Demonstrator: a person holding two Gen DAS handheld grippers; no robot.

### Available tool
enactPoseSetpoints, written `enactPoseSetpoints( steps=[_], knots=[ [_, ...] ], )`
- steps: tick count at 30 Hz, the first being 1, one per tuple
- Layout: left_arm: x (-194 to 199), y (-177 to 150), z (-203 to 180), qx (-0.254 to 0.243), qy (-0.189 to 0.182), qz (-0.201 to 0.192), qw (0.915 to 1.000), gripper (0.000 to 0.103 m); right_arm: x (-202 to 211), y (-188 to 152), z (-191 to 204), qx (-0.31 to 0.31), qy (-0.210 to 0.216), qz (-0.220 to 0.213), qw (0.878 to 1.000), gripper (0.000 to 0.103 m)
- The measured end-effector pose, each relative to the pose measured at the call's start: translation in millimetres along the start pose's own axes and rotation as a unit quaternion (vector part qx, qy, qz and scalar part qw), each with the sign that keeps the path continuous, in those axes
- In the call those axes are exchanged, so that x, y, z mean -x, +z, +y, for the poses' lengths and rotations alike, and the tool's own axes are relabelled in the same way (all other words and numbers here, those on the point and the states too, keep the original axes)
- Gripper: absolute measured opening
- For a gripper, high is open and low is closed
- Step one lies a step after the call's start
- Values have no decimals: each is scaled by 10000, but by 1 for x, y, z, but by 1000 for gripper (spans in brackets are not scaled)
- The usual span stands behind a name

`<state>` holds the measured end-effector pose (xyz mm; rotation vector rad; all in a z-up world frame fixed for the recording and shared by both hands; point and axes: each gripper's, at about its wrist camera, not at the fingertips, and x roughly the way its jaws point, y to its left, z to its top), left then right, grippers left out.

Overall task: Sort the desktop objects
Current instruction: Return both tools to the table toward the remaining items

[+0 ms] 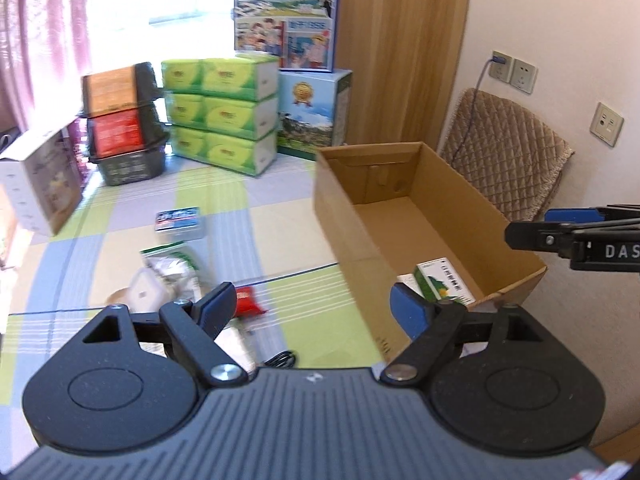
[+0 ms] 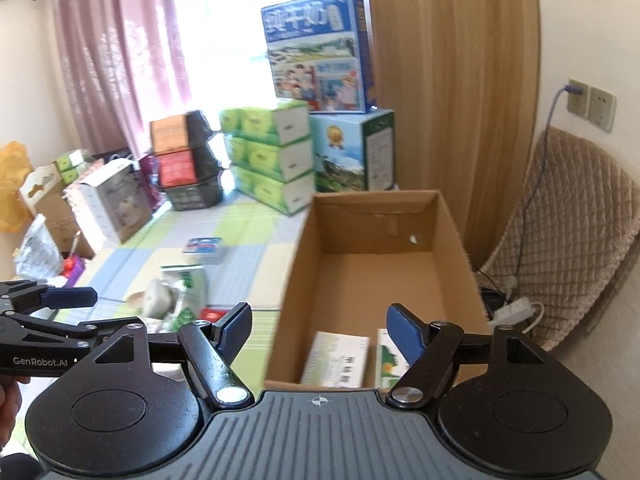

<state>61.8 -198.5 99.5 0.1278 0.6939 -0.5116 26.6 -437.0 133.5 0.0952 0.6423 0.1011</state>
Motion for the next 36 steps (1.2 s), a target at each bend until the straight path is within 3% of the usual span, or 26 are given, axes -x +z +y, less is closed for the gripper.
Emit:
enactPoseSetpoints(
  steps=[4, 8, 17, 25, 36],
  knots=[
    [24, -8, 20, 77, 218, -49, 9997, 85, 8, -2, 24, 140, 196, -67, 9997, 79],
    [41, -17, 42, 152, 441, -77, 9989, 87, 11, -5, 47, 227, 376, -109, 9990, 91],
    [46, -48, 99, 440, 910, -8, 9949, 89, -14, -22, 92, 294, 832, 25, 9961, 95],
    [19, -91, 155, 753, 1237, 322, 9889, 89, -67, -54, 132, 642, 1024, 374, 9920, 96],
    [-40, -122, 181, 576, 1034, 626, 9910, 89, -158, -85, 149, 825, 1007, 868, 9877, 96]
  ],
)
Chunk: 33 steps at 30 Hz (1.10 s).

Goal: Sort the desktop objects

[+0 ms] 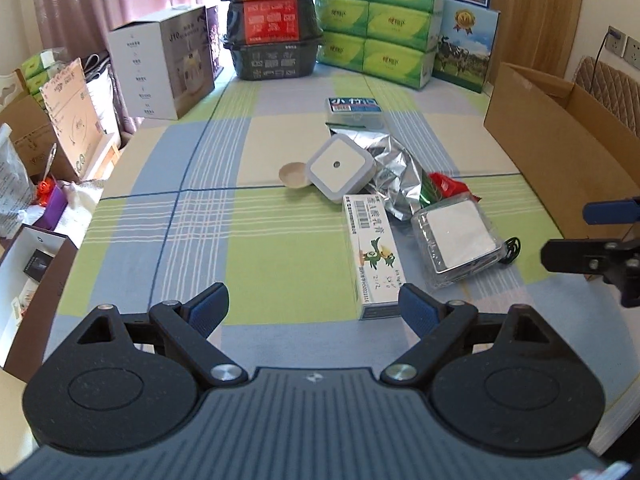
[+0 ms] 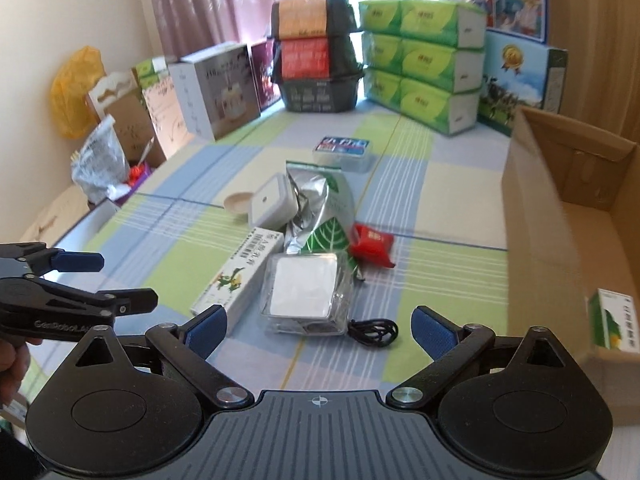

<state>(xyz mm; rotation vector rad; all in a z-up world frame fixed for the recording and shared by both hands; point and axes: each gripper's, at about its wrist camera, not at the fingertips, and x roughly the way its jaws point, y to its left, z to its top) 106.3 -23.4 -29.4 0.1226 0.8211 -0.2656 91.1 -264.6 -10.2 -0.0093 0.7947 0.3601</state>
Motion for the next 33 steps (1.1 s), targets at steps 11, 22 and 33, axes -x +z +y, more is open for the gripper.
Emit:
enactPoseSetpoints(
  steps=[11, 22, 33],
  knots=[
    [-24, 14, 9, 60, -20, -12, 10000, 89, -61, 4, 8, 181, -18, 390, 9991, 96],
    [-45, 28, 16, 150, -53, 77, 9998, 89, -92, 6, 9, 171, -119, 644, 9977, 96],
    [-52, 25, 14, 71, -42, 251, 9997, 89, -96, 4, 1, 140, -115, 772, 9969, 74]
  ],
)
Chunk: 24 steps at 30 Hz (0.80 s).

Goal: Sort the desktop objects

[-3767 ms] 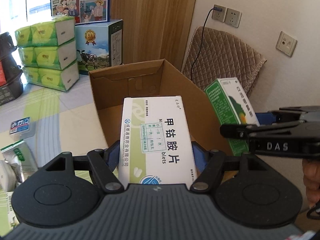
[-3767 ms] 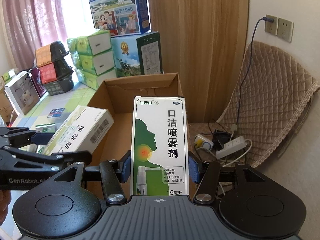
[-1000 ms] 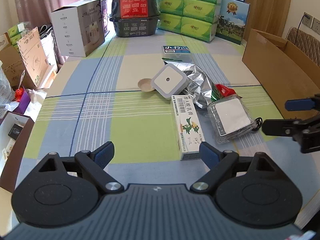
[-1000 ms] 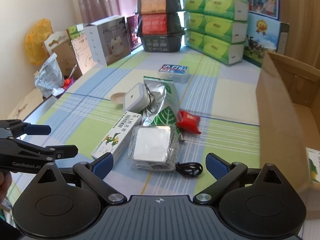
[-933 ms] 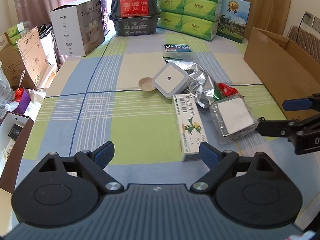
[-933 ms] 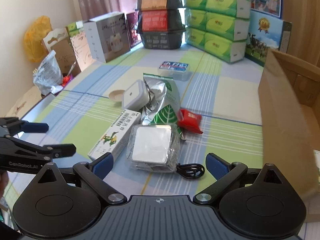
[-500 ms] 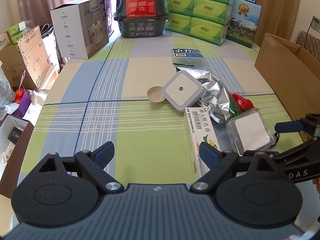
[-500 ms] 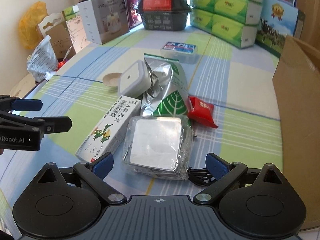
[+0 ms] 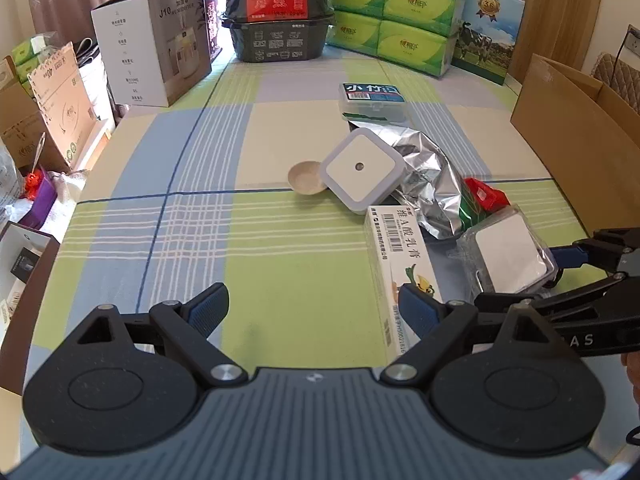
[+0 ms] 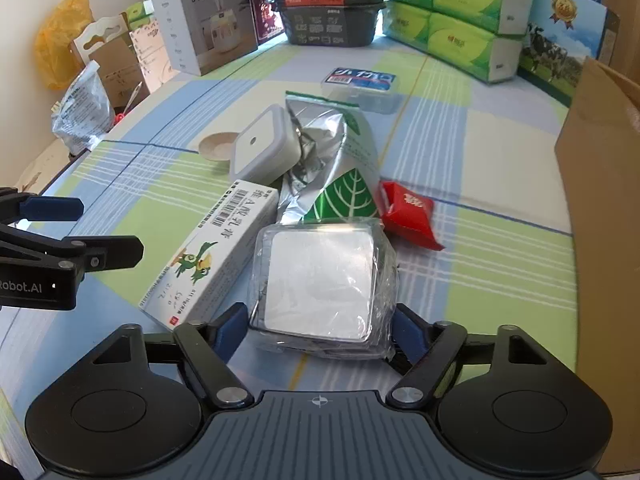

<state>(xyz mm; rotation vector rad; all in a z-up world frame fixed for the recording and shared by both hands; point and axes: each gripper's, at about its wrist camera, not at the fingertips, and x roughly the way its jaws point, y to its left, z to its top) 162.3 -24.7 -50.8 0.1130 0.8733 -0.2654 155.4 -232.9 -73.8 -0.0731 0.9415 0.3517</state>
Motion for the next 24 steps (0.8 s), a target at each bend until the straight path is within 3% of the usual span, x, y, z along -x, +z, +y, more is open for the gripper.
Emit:
enactPoseSetpoints(
  steps=[12, 14, 19, 21, 23, 24],
  knots=[
    [-14, 0, -24, -268, -515, 48, 9983, 87, 21, -7, -26, -479, -252, -133, 9984, 73],
    [-21, 1, -28, -328, -613, 104, 9975, 78, 22, -8, -28, -495, -209, -118, 9985, 73],
    [-36, -1, -37, -526, -636, 221, 9963, 67, 23, -10, -30, -441, -240, -119, 9987, 73],
    [-41, -2, -38, -521, -640, 274, 9962, 57, 24, -10, -29, -411, -222, -110, 9988, 73],
    [-41, -4, -37, -518, -618, 331, 9962, 33, 25, -12, -26, -321, -184, -113, 9992, 73],
    [-40, -5, -36, -524, -552, 336, 9965, 33, 26, -13, -24, -273, -166, -117, 9994, 73]
  ],
)
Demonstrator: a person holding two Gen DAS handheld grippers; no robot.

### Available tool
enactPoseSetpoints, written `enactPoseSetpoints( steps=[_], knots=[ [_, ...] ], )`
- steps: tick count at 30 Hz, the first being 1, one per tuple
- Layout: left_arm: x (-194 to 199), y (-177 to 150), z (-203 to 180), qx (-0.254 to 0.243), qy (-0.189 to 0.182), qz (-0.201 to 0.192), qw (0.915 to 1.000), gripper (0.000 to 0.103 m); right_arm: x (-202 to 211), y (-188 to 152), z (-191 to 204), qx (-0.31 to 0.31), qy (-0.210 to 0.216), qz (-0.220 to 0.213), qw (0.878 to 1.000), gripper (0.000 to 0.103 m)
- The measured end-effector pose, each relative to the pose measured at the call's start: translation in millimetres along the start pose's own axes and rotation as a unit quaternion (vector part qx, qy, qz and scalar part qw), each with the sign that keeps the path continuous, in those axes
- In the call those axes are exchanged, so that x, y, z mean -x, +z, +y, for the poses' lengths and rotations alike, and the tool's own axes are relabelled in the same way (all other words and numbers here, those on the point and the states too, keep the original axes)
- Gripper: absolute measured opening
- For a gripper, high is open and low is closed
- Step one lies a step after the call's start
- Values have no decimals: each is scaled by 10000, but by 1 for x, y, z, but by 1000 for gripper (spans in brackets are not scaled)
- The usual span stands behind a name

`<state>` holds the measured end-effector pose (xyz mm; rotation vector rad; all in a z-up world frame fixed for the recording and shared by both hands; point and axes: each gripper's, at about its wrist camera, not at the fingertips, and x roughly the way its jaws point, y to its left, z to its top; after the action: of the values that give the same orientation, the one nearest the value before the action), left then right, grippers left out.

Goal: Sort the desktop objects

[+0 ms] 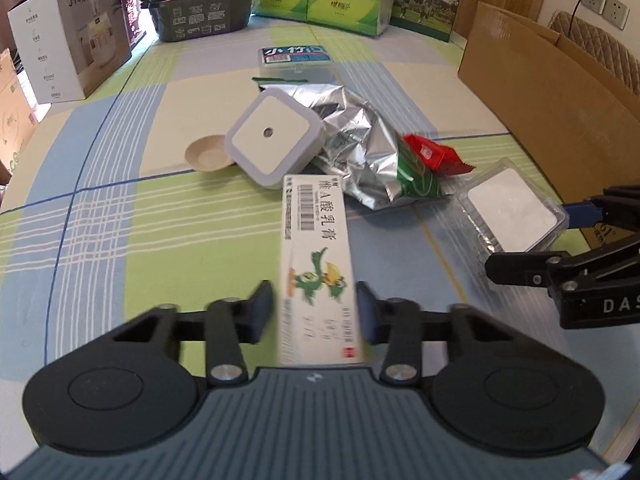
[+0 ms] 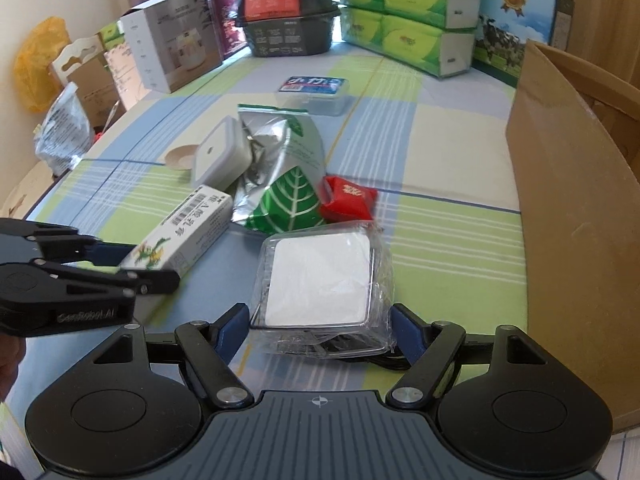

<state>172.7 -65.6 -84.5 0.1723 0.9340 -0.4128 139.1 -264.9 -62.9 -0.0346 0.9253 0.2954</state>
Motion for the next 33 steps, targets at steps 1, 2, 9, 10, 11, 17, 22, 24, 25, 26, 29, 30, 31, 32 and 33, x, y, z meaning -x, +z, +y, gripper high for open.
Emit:
enactPoseSetpoints(
  steps=[1, 2, 9, 10, 11, 17, 22, 24, 25, 26, 29, 30, 31, 32, 33],
  knots=[
    [2, -2, 1, 0, 42, 7, 10000, 33, 1, -1, 3, 56, 29, -8, 10000, 73],
    [5, -4, 2, 24, 52, 24, 10000, 33, 3, -3, 6, 113, 64, -16, 9999, 73],
    [36, -34, 5, 256, 246, 219, 9991, 33, 22, -30, 36, 409, 485, 83, 9980, 73],
    [41, -40, 5, 261, 281, 219, 9990, 33, 24, -34, 39, 442, 505, 126, 9977, 73],
    [47, -46, 6, 290, 304, 222, 9989, 33, 26, -40, 41, 451, 523, 166, 9975, 73],
    [67, -74, 8, 427, 321, 245, 9983, 33, 29, -58, 46, 452, 553, 279, 9971, 74],
    [67, -74, 10, 478, 279, 202, 9983, 38, 25, -63, 50, 410, 619, 368, 9966, 80],
    [68, -72, 10, 491, 256, 153, 9984, 43, 21, -63, 51, 440, 569, 374, 9967, 86],
    [68, -71, 9, 490, 240, 133, 9984, 43, 19, -63, 51, 455, 535, 360, 9969, 86],
    [68, -70, 9, 488, 236, 115, 9985, 44, 19, -63, 51, 456, 489, 329, 9972, 86],
    [66, -68, 9, 511, 247, 73, 9984, 45, 17, -63, 50, 372, 462, 291, 9978, 86],
    [64, -68, 10, 533, 248, 73, 9982, 45, 16, -64, 50, 334, 444, 282, 9981, 86],
    [62, -67, 11, 554, 257, 79, 9981, 45, 16, -63, 50, 293, 426, 258, 9983, 86],
    [60, -66, 11, 571, 262, 83, 9980, 45, 16, -63, 50, 268, 442, 248, 9984, 86],
    [59, -65, 11, 577, 257, 84, 9980, 45, 17, -63, 50, 253, 446, 241, 9984, 86]
  ],
)
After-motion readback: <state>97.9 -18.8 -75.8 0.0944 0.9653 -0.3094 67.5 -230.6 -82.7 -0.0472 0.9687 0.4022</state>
